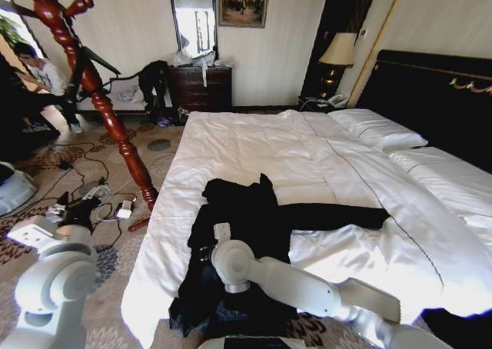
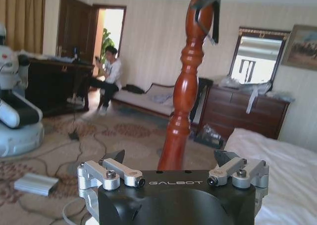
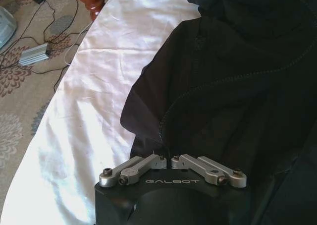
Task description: Pick up the clothes from the bed and hang them on the clothes hanger.
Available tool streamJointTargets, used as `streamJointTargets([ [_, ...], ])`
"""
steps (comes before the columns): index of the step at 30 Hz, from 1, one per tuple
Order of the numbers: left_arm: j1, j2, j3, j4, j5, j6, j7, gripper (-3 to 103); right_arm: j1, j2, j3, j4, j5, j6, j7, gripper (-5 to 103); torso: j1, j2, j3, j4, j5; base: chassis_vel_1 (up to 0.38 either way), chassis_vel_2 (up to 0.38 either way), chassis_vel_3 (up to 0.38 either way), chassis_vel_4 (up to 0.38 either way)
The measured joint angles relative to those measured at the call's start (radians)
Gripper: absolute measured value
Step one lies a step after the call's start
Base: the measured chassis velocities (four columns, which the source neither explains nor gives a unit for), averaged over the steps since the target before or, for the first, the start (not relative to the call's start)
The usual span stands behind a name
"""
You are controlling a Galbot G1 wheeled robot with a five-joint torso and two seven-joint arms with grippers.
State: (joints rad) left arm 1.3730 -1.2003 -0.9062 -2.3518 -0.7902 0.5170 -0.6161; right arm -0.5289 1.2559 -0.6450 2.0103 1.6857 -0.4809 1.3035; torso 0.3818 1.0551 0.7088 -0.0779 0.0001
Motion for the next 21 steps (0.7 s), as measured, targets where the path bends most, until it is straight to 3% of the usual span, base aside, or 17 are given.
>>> streamJointTargets([
  [4,0.006,-0.018,0.026,0.038,-0.019,0.005,-0.009,100,-0.009,-0.019,0.005,0.01,-0.005,0.01,-0.005,0,0.0,0.0,0.0,0.0002,0.0,0.0,0.0,0.0,0.0],
  [9,0.034,-0.021,0.112,0.109,-0.232,0.096,-0.037,100,-0.028,-0.122,0.059,0.045,-0.007,0.023,-0.028,0,0.0,0.0,0.0,-0.0003,0.0002,0.0,0.0,0.0,0.0],
  [14,0.051,-0.008,0.23,0.215,-0.197,0.085,0.029,100,-0.036,-0.186,0.119,0.07,-0.006,0.032,-0.061,0,0.0,0.0,0.0,-0.0002,-0.0002,0.0,0.0,0.0,0.0],
  [18,0.022,0.001,0.385,0.322,-0.172,0.05,0.13,100,-0.06,-0.233,0.175,0.112,-0.003,0.039,-0.089,0,0.0,0.0,0.0,-0.0002,0.0001,0.0,0.0,0.0,0.0],
  [21,0.006,0.005,0.449,0.347,-0.168,0.022,0.158,100,-0.081,-0.245,0.185,0.12,-0.014,0.04,-0.092,0,0.0,0.0,0.0,-0.0001,0.0,0.0,0.0,0.0,0.0],
])
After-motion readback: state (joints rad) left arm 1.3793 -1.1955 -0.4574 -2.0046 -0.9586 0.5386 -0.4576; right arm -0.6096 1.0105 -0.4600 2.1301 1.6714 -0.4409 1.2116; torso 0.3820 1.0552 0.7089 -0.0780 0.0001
